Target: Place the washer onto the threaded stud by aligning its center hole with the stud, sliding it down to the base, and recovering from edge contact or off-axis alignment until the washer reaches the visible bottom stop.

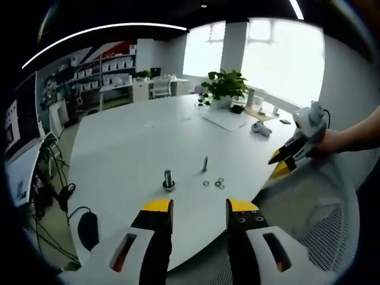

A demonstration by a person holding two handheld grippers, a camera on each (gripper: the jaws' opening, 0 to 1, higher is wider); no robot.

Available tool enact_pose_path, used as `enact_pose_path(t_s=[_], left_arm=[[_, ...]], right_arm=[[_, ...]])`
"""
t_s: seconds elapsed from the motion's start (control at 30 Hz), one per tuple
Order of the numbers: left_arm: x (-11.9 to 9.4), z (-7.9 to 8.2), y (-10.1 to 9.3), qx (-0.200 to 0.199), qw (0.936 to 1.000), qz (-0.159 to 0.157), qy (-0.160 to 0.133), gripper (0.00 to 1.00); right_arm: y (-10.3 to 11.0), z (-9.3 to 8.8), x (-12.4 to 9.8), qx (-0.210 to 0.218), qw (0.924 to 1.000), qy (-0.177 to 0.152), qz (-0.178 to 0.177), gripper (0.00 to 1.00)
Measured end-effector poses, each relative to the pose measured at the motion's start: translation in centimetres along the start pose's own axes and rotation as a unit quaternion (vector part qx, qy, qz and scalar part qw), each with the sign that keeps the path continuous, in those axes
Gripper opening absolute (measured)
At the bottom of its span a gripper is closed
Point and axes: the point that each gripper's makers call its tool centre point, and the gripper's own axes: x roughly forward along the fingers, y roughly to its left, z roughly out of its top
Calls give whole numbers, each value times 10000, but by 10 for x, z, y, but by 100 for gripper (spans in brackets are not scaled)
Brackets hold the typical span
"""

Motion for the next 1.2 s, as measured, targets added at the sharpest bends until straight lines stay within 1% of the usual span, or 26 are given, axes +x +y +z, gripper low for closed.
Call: enact_pose_path(t_s=[0.03,0.1,0.17,0.37,0.47,0.57,0.6,0.63,0.67,0.77,0.87,0.93,1.0,1.07,1.13,1.2], left_arm=[[1,-3,-1,-50,10000,-25,22,33],[2,-2,-2,-55,10000,-37,11,33],[4,1,-3,23,10000,-32,-43,33],[5,0,-8,242,9996,-104,-55,33],[5,-2,-8,206,9997,-141,8,33],[5,2,-6,180,9997,-109,-82,33],[5,1,-5,150,9998,-113,-75,33],[6,-2,-4,98,9999,-118,-16,33],[7,-4,-4,76,9999,-127,34,34],[7,-6,-4,18,9999,-129,52,37],[8,-6,-3,27,9999,-98,35,37],[8,-8,-2,61,9999,-59,89,37],[7,-7,-4,39,9999,-85,92,36],[7,-7,-3,37,9999,-81,93,36],[7,-7,-4,43,9999,-89,99,36],[7,-8,-5,119,9998,-68,135,36]], right_arm=[[0,0,0,-2,10000,-1,5,32],[-1,-2,2,6,10000,-10,-2,32],[0,0,0,22,10000,5,-22,32],[0,0,0,98,9999,-5,-54,32],[0,-2,0,24,9999,65,-78,32],[0,-2,2,66,9999,99,-65,32],[-1,-3,3,108,9999,116,-41,32],[2,-5,5,205,9996,168,74,32],[3,-7,5,235,9995,191,112,32],[6,-6,5,133,9996,219,119,33],[7,-7,6,133,9996,225,117,33],[6,-6,5,136,9996,222,121,33],[5,-6,4,94,9996,226,118,33],[8,-7,5,36,9993,311,223,33],[12,-6,6,-36,9990,322,311,33],[14,-5,7,-148,9984,370,394,33]])
